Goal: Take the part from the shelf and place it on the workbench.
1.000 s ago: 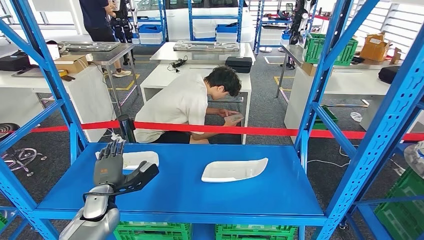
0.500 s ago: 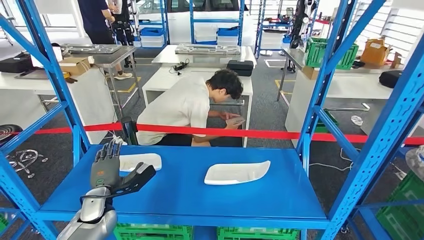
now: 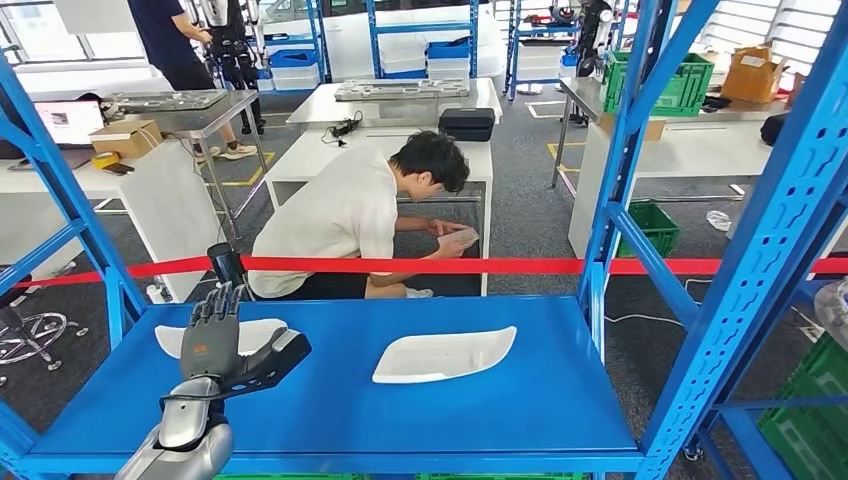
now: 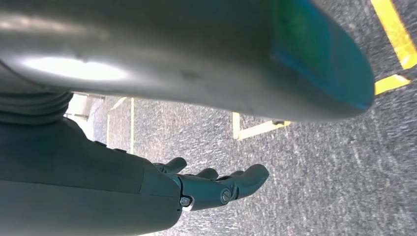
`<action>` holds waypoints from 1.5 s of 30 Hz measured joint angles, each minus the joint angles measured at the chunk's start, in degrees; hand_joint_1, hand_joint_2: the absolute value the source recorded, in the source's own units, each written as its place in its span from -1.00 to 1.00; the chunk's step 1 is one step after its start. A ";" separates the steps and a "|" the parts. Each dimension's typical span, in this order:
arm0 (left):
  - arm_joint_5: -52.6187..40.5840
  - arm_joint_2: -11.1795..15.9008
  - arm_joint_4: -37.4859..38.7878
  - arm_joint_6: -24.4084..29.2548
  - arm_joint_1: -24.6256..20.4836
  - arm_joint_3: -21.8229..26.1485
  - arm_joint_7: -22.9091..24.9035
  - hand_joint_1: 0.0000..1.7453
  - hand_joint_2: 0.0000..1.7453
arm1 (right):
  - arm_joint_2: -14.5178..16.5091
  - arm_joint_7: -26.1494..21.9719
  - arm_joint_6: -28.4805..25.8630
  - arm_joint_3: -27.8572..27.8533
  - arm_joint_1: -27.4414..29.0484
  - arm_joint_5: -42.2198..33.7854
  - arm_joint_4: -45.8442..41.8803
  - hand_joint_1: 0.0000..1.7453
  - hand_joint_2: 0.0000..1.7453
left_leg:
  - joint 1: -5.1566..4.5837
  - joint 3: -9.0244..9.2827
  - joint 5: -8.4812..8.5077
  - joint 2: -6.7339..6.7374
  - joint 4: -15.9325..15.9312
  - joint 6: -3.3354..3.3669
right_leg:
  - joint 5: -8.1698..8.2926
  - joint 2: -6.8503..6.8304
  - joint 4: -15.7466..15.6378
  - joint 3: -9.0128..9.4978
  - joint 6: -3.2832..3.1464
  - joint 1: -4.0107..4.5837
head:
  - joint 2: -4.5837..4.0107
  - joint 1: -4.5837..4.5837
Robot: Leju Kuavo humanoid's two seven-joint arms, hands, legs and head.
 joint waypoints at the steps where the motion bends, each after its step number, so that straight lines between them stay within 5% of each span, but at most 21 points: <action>1: -0.08 -0.01 0.03 -0.02 0.11 0.01 0.05 -1.00 -1.00 | 0.00 0.00 -0.01 -0.01 0.03 -0.09 0.01 -1.00 -1.00 | -0.04 -2.63 -1.09 0.00 3.70 -0.04 | -0.46 0.04 -0.08 0.55 -0.20 0.06 | 0.00 -0.14; 4: -0.41 -0.03 0.07 -0.08 0.71 0.01 0.36 -1.00 -1.00 | 0.00 0.00 -0.05 -0.04 0.22 -0.30 0.01 -1.00 -1.00 | -0.22 -8.16 -4.14 -0.01 8.32 0.44 | -2.17 0.28 -0.13 2.66 -0.50 0.41 | -0.01 -0.47; 5: -0.50 -0.03 0.07 -0.09 0.81 0.01 0.43 -1.00 -1.00 | 0.00 0.00 -0.08 -0.05 0.23 -0.32 0.01 -1.00 -1.00 | -0.36 -8.40 -2.96 -0.01 6.55 0.81 | -2.79 0.35 -0.13 3.53 -0.55 0.54 | -0.01 -0.56; 9: -0.60 0.16 0.19 -0.23 0.83 0.02 0.56 -1.00 -1.00 | 0.12 -0.14 -0.09 -0.08 0.18 -0.37 0.03 -1.00 -1.00 | -1.54 -6.33 7.74 -0.05 -5.53 2.66 | -5.08 0.60 -0.28 6.32 -0.01 0.93 | 0.00 -0.75; 12: -0.66 0.21 0.07 -0.75 0.78 0.03 0.47 -1.00 -1.00 | 0.10 -0.29 -0.02 -0.11 0.10 -0.38 0.02 -1.00 -1.00 | -1.65 -5.34 8.62 -0.24 -6.69 3.12 | -5.95 0.65 -0.81 7.08 0.93 1.05 | 0.00 -0.75; 16: -0.86 0.13 0.15 -2.60 0.69 0.03 0.87 -1.00 1.00 | -0.09 -0.37 0.23 -0.13 -0.04 -0.33 -0.02 -1.00 -1.00 | -1.43 -4.18 8.37 -0.43 -7.40 3.01 | -4.77 0.46 -1.39 7.91 0.55 1.48 | 0.01 -0.34; 22: -1.23 0.36 0.78 -6.56 0.99 0.03 2.76 -1.00 1.00 | -0.19 -0.35 0.50 -0.13 -0.05 0.12 -0.01 -1.00 -1.00 | -1.66 -4.24 7.70 -0.70 -7.40 3.64 | -5.45 0.17 -2.54 8.64 -0.11 1.44 | 0.00 0.04; 26: -0.79 0.87 1.13 -12.29 1.04 0.10 2.32 -1.00 1.00 | -0.19 -0.35 0.62 -0.13 0.05 0.41 -0.01 -1.00 -1.00 | -1.87 -4.28 7.63 -0.68 -7.29 3.80 | -6.17 0.02 -3.60 9.27 0.91 1.18 | -0.01 0.07; 32: 8.11 1.79 1.18 -26.04 1.22 3.93 -8.91 -1.00 1.00 | -0.19 -0.35 0.85 -0.13 0.13 0.71 -0.01 -1.00 -1.00 | -1.82 -4.03 7.71 -0.60 -7.29 3.83 | -6.09 0.01 -3.62 9.47 1.22 1.24 | 0.00 0.10; 41: 14.96 2.44 0.36 -35.42 2.06 9.16 -18.09 -1.00 1.00 | -0.20 -0.35 1.28 -0.14 0.20 0.69 -0.01 -1.00 -1.00 | -1.75 -3.88 7.74 -0.61 -7.38 3.79 | -6.10 0.00 -3.56 9.58 1.23 1.30 | 0.00 0.10; 45: 14.92 2.63 -0.55 -35.60 2.89 9.76 -18.70 -1.00 1.00 | -0.25 -0.35 1.57 -0.15 0.21 0.78 -0.01 -1.00 -1.00 | -1.75 -3.86 7.74 -0.60 -7.40 3.79 | -6.11 0.01 -3.56 9.57 1.22 1.30 | -0.01 0.10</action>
